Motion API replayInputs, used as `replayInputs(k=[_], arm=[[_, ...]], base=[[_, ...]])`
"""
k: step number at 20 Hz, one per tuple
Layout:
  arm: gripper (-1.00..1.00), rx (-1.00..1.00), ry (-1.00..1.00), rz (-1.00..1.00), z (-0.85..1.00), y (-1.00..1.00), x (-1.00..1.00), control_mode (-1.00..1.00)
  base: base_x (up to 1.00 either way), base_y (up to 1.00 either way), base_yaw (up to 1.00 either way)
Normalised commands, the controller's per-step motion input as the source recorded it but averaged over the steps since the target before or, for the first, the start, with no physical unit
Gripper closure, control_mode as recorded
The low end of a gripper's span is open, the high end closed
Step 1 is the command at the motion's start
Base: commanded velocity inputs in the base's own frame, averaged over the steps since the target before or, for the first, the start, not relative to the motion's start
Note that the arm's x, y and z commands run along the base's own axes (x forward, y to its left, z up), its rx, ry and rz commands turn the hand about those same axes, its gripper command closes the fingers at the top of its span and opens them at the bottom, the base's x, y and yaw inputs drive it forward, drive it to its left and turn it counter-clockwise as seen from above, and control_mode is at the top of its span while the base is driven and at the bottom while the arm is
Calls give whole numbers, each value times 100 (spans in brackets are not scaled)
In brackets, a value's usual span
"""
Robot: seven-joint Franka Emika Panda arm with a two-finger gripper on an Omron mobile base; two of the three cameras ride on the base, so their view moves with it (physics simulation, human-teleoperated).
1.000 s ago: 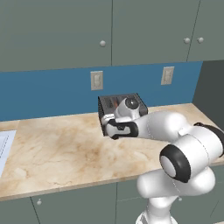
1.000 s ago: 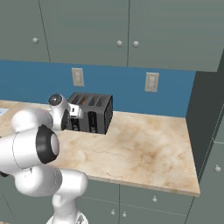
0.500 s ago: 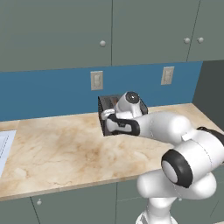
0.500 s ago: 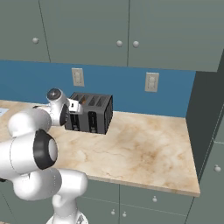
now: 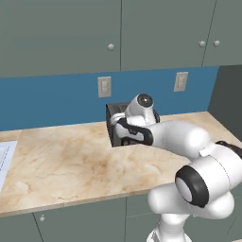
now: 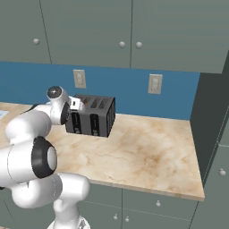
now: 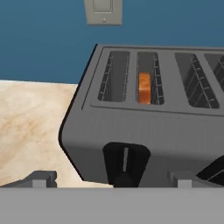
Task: Start the toaster. Once the lever pops up, take the bread to the plate on the dining counter.
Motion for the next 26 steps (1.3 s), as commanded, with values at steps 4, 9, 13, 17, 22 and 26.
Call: replayInputs(k=[4, 9, 13, 17, 22, 26], arm=[[-100, 0, -1, 0, 25, -28, 0, -100], [-100, 0, 0, 0, 24, -29, 0, -100], [-100, 0, 0, 0, 21, -18, 0, -100], [-100, 0, 0, 0, 11, -2, 0, -100], [-100, 0, 0, 0, 0, 0, 1, -100], [-100, 0, 0, 0, 0, -2, 1, -100]], base=[[0, 0, 0], [0, 0, 0], [0, 0, 0], [0, 0, 0], [0, 0, 0], [0, 0, 0]])
